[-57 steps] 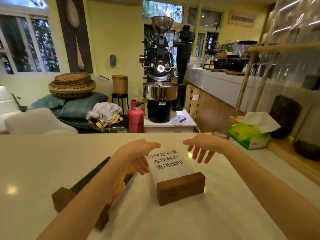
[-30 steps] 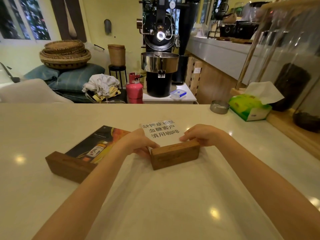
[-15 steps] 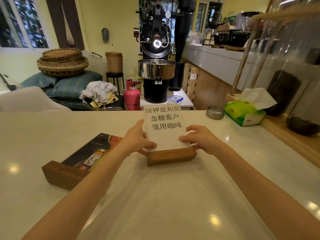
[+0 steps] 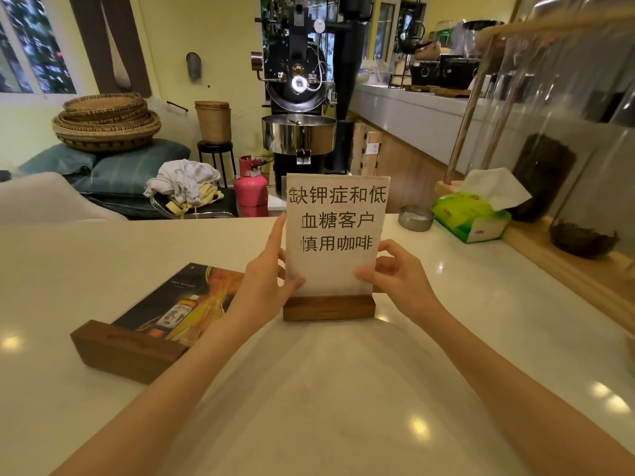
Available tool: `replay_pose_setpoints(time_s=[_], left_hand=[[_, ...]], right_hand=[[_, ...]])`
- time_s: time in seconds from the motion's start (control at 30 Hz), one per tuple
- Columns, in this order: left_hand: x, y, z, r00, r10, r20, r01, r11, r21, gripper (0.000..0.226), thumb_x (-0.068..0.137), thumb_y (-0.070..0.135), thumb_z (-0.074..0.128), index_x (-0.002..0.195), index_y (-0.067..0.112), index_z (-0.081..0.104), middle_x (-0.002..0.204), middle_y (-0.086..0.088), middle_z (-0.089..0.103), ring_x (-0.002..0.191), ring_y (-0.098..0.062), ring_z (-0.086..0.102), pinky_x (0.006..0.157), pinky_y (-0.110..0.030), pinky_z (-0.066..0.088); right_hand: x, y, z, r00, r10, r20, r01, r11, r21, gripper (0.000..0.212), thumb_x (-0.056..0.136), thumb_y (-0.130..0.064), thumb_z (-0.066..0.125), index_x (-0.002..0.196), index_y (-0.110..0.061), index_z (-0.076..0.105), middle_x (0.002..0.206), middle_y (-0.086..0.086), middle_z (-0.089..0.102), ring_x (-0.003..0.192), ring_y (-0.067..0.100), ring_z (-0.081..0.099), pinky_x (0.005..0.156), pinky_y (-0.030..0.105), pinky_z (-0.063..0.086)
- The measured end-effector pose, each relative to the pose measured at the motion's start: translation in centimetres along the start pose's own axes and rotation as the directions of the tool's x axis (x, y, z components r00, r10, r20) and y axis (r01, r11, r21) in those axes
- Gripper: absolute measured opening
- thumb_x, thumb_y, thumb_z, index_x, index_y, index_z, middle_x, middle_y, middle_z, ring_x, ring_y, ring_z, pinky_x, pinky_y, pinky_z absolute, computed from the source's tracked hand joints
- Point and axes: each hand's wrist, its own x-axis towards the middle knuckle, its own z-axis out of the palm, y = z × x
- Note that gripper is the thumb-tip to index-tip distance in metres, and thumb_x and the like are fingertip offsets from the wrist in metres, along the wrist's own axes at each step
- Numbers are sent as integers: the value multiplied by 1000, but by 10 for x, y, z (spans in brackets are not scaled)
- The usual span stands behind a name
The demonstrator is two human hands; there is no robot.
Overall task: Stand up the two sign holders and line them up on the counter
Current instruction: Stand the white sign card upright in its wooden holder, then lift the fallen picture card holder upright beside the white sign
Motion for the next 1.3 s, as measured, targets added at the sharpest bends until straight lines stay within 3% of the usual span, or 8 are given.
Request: replay_pose_setpoints(time_s=[0.2,0.47,0.57,0.7,0.8,1.0,1.17,1.3], left_hand=[[-13,4,2,1000,10,-11,-10,1000,-1,94,79,7,63,140,27,-5,100,5,47,87,-15,56,79,-32,49],[-15,6,2,1000,-11,-13,11,1000,-3,92,80,8,61,140,27,-5,100,4,46,90,-12,53,83,-35,49],[-17,8,3,1000,-5,-17,5,1000,-2,91,80,8,61,141,25,-5,102,3,48,93,-14,52,86,-39,49],[-19,10,-3,999,-18,38,18,1000,10,91,79,16,63,140,27,-4,107,0,50,92,-15,55,78,-31,50],[-18,12,-21,980,-118,163,117,993,18,77,81,34,59,140,28,10,113,-1,52,97,-18,58,85,-36,50],[-15,3,-94,886,-310,345,314,948,47,31,88,37,45,112,21,54,108,-9,64,94,-22,63,89,-39,50],[-23,-26,-141,848,-406,340,400,912,90,33,88,34,47,115,16,56,101,-7,66,91,-21,64,79,-32,52],[-25,-52,-161,829,-472,301,459,881,118,35,87,34,49,117,16,54,115,-9,61,106,-24,57,90,-38,47]], right_hand=[[-9,2,2,999,-38,-12,38,999,-35,27,76,-10,68,89,-30,54,95,-11,65,82,7,65,67,18,57],[-13,-1,5,1000,-6,-19,5,999,-52,27,78,-11,65,101,-16,51,101,-9,61,82,1,61,63,12,54],[-13,0,6,998,36,-44,-40,995,-90,27,78,-15,66,100,-16,51,107,-3,63,89,12,62,75,20,52],[-20,-5,12,974,33,-224,-86,969,-230,39,73,-22,72,101,-19,45,99,-4,57,88,14,57,68,16,47],[-33,-13,18,918,-28,-396,-84,961,-262,35,74,-20,71,97,-17,44,84,1,54,75,15,51,59,14,40],[-40,-39,64,972,232,-39,-235,967,-96,12,82,-16,59,93,-11,56,87,8,64,68,18,63,56,24,53],[-34,-52,118,851,443,281,-465,885,14,24,86,-23,58,102,-6,57,94,14,67,79,24,69,67,33,59],[-24,-46,151,748,575,332,-636,764,109,25,86,-22,58,104,-5,51,94,18,66,86,30,69,79,42,57]])
